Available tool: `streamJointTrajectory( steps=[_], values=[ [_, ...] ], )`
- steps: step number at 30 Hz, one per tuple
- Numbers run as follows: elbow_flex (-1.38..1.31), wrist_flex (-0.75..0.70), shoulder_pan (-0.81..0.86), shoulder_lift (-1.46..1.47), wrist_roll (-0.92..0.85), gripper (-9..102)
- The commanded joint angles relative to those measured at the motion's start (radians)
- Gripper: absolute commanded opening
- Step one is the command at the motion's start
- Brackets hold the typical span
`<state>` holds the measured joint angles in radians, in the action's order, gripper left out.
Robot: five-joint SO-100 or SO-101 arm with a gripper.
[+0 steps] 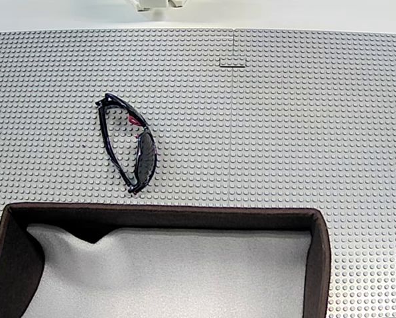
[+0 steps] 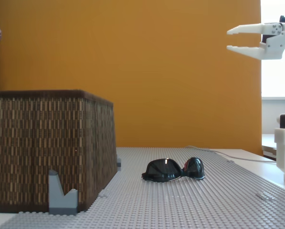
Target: Grasp a glasses and put it in the bin.
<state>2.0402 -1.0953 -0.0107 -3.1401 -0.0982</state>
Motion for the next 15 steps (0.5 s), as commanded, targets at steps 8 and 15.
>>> streamJointTrajectory(
  steps=[8,15],
  values=[
    [0.098,-0.075,0.130,0.156,-0.058,0],
    [0.101,-0.089,0.130,0.170,-0.049,0]
  ],
)
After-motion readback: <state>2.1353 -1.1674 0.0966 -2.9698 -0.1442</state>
